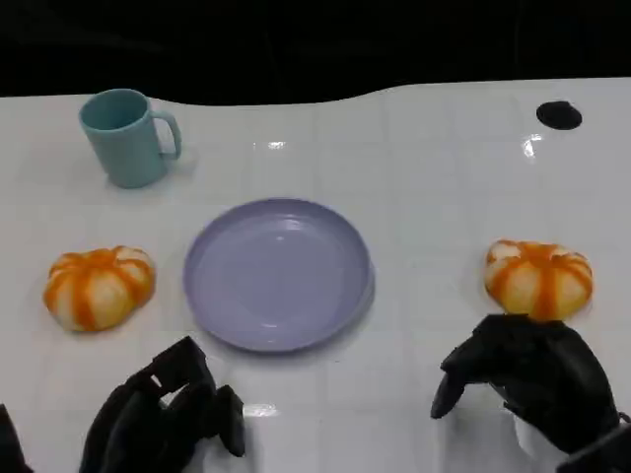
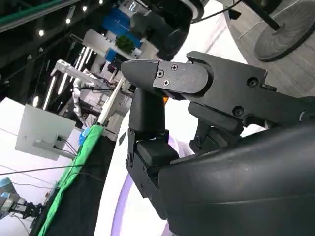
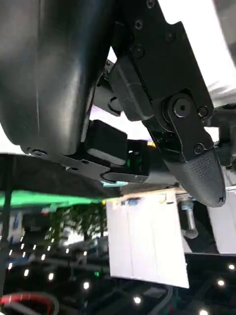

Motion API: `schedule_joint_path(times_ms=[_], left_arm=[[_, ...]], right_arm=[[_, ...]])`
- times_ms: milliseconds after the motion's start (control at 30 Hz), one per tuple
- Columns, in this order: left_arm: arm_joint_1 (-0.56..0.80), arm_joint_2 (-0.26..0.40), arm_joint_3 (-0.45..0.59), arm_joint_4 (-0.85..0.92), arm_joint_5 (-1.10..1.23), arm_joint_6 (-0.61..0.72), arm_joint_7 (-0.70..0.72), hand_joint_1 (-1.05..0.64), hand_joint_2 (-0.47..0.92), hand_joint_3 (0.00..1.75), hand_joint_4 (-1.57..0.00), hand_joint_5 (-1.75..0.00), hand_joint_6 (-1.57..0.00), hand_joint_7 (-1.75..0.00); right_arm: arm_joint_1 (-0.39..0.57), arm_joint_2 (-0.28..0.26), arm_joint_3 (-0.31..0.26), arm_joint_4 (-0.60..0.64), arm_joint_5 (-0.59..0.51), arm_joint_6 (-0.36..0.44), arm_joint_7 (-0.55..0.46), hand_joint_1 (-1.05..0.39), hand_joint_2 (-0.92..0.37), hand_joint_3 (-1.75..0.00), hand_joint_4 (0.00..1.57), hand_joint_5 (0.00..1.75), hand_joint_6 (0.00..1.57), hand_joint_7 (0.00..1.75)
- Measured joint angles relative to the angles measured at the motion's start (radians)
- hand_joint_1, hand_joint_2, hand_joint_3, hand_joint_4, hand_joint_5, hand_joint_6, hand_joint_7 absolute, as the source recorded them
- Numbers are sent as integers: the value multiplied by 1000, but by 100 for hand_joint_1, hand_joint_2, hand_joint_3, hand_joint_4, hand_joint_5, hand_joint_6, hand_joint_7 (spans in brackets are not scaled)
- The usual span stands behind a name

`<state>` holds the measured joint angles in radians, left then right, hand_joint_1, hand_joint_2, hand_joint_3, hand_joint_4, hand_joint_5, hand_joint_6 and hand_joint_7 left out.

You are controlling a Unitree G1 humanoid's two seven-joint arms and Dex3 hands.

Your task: Grasp the bread from the table and place it into the plate.

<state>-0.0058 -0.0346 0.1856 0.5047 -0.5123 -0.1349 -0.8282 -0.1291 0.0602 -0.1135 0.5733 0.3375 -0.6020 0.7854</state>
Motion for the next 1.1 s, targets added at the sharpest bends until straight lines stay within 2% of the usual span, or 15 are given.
schedule_joint_path(times_ms=[33, 133, 233, 333, 433, 533, 633, 700, 767, 933, 967, 1033, 1067, 1100], left_arm=[[-2, 0, 0, 1, 0, 0, 0, -68, 92, 21, -83, -175, -67, -167], [-8, 0, -1, 3, 0, 0, 0, -67, 92, 22, -83, -175, -67, -169], [-9, -1, -3, 3, 1, -2, 0, -66, 92, 21, -83, -175, -66, -170], [-9, -2, -4, 3, -1, 2, 0, -66, 92, 21, -83, -175, -66, -169], [-9, -2, -4, 3, -1, 0, 0, -67, 92, 22, -83, -175, -66, -170], [-12, -2, -4, 6, 0, -5, 0, -67, 92, 22, -84, -175, -65, -172], [-12, -2, -4, 7, 0, -8, 0, -67, 92, 21, -84, -175, -65, -173], [-13, -2, -4, 7, 0, -8, 0, -67, 92, 20, -84, -175, -66, -171], [-14, -2, -4, 7, 0, -7, 0, -66, 92, 20, -83, -175, -66, -169], [-15, -2, -3, 7, -1, 8, 0, -65, 92, 19, -83, -175, -68, -168], [-15, -2, -3, 7, -1, 10, 0, -65, 92, 19, -83, -175, -68, -167], [-15, -2, -3, 7, -2, 16, 0, -65, 92, 19, -83, -175, -68, -167], [-16, -2, -3, 7, -2, 18, 0, -65, 92, 19, -83, -175, -68, -167], [-16, -2, -3, 7, -2, 18, 0, -66, 92, 20, -83, -175, -68, -167]], right_arm=[[-4, -4, 0, 6, -18, -39, -14, -105, -92, -27, 59, 131, 44, 121], [-20, -26, 0, 24, -82, -165, -66, -105, -92, -32, 41, 140, 28, 132], [-32, -49, 2, 33, -139, -251, -119, -104, -92, -39, 20, 151, 8, 143], [-41, -76, 4, 42, -209, -328, -188, -101, -92, -42, 5, 154, 1, 140], [-60, -102, 2, 65, -315, -419, -288, -98, -92, -48, 0, 144, 0, 125], [-75, -136, -4, 69, -442, -478, -408, -96, -92, -54, 0, 121, 0, 106], [-77, -180, -30, 38, -609, -491, -549, -95, -92, -59, 0, 92, 0, 82], [-74, -213, -47, -14, -741, -477, -662, -94, -92, -58, 0, 74, 0, 68], [-68, -240, -59, -75, -855, -435, -763, -93, -92, -59, 0, 48, 0, 46], [-29, -303, -38, -246, -1095, -245, -949, -85, -91, -57, 0, 9, 0, 22], [-20, -311, -26, -281, -1136, -197, -971, -83, -88, -60, 0, 5, 0, 20], [-6, -320, 0, -331, -1192, -106, -997, -80, -73, -83, 0, 1, 0, 14], [-1, -326, 16, -353, -1214, -65, -1003, -79, -61, -97, 0, 0, 0, 14], [6, -331, 31, -374, -1229, -26, -1005, -78, -56, -103, 0, 0, 0, 14]])
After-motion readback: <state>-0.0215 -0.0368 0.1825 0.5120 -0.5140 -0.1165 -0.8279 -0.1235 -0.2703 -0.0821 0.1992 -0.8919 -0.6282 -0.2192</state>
